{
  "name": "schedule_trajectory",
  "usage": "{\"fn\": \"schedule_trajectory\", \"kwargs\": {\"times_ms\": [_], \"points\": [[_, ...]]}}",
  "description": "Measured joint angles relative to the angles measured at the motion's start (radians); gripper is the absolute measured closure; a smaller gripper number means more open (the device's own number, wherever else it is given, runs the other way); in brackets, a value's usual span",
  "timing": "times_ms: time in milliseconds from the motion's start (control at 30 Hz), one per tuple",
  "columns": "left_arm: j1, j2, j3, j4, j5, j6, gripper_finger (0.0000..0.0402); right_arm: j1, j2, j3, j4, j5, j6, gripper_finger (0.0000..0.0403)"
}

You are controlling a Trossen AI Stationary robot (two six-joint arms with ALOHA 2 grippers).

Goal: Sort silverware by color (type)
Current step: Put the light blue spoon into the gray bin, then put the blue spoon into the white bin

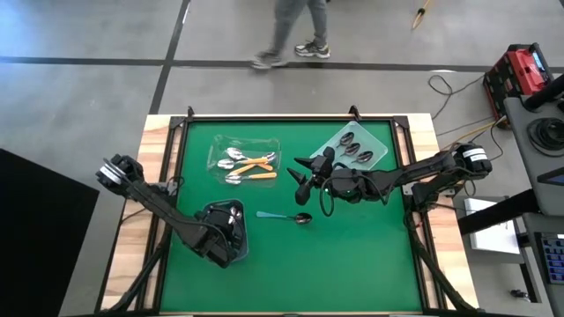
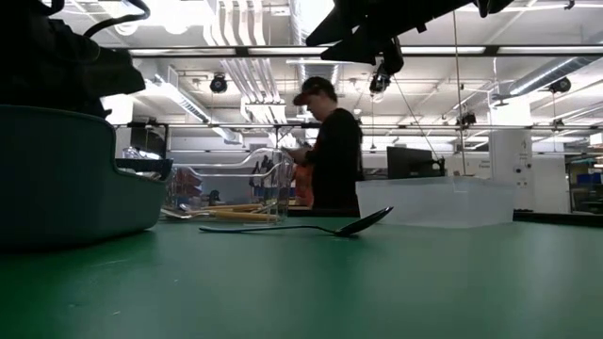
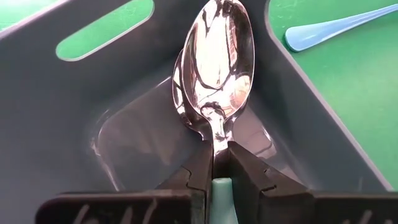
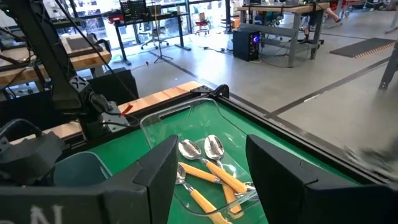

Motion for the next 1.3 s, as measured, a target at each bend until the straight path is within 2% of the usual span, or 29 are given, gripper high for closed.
{"fn": "schedule_trajectory", "kwargs": {"times_ms": [533,733,900,1100,1300], "points": [[0.000,0.000,0.000,-0.003,0.000,-0.003,0.0331,0.000,0.000,0.000,0.000,0.000,0.000,0.0223],[-0.001,-0.057,0.029,-0.066,-0.003,0.093,0.0325,0.000,0.000,0.000,-0.019,0.000,0.013,0.0223],[-0.001,-0.121,0.101,-0.142,-0.109,0.294,0.0324,0.000,0.000,0.000,-0.073,-0.018,0.062,0.0223],[0.000,-0.225,0.165,-0.120,-0.239,0.720,0.0324,0.000,0.000,0.000,-0.108,-0.170,0.094,0.0223],[0.001,-0.363,0.138,-0.068,-0.321,0.987,0.0324,0.003,0.018,0.000,-0.135,-0.300,0.116,0.0223]]}}
